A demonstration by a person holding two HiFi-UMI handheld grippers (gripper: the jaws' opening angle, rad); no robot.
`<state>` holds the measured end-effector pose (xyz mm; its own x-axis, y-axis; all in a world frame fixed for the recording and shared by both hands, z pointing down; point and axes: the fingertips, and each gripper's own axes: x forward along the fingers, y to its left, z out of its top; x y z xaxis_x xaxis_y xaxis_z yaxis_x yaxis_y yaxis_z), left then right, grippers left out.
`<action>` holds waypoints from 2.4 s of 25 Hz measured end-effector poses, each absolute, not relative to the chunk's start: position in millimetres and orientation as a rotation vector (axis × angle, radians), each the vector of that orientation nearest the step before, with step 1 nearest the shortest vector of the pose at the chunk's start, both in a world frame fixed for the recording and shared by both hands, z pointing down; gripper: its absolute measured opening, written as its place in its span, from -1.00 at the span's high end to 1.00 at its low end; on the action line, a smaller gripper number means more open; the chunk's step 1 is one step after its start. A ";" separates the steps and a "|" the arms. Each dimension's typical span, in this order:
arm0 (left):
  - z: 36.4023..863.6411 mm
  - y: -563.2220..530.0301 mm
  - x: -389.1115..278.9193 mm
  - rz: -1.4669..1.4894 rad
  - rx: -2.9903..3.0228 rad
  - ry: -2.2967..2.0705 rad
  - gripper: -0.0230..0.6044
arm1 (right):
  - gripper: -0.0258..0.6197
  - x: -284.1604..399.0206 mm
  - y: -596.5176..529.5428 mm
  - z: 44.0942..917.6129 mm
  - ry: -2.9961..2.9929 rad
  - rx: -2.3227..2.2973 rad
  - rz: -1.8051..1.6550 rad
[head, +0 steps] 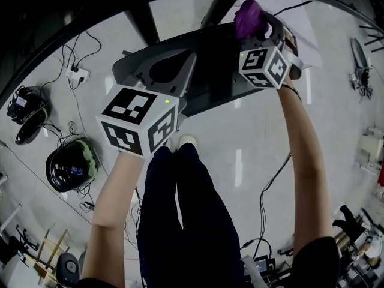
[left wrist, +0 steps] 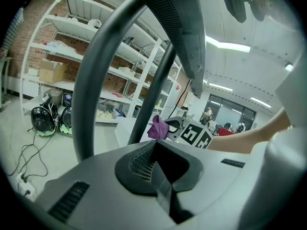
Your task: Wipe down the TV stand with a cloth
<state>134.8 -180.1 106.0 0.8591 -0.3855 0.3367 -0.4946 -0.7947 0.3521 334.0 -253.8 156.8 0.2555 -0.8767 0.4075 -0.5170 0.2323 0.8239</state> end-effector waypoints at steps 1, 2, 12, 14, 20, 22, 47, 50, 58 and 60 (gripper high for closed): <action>103.5 -178.8 135.2 0.342 2.601 -0.646 0.91 | 0.62 339.0 -254.5 145.9 -1.395 1.453 -0.415; 100.8 -177.6 135.7 0.339 2.603 -0.645 0.91 | 0.62 343.2 -255.7 134.3 -1.395 1.484 -0.415; 68.4 -179.2 130.9 0.329 2.642 -0.666 0.91 | 0.62 355.4 -289.2 29.3 -1.471 1.825 -0.391; 66.4 -178.8 127.6 0.331 2.642 -0.676 0.91 | 0.62 351.6 -295.4 21.1 -1.501 1.874 -0.382; 71.7 -174.1 114.2 0.347 2.626 -0.686 0.91 | 0.62 328.1 -311.3 13.4 -1.534 1.829 -0.487; 75.4 -173.1 109.7 0.355 2.620 -0.692 0.91 | 0.62 325.9 -312.0 16.0 -1.544 1.832 -0.483; 99.7 -176.9 104.8 0.343 2.578 -0.734 0.91 | 0.62 315.8 -305.8 155.6 -1.520 1.618 -0.308; 103.9 -177.4 99.6 0.343 2.567 -0.748 0.91 | 0.62 312.6 -304.6 175.7 -1.507 1.579 -0.292; 111.5 -178.5 85.3 0.354 2.543 -0.778 0.91 | 0.62 305.6 -297.6 219.8 -1.448 1.390 -0.315; 111.9 -179.8 84.5 0.349 2.537 -0.785 0.91 | 0.62 303.2 -294.9 232.4 -1.441 1.324 -0.313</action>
<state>84.5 -179.8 111.9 0.8050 -0.4680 0.3646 -0.5844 -0.7318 0.3507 303.2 -294.9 232.4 0.2250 -0.8248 0.5187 -0.5350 0.3404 0.7733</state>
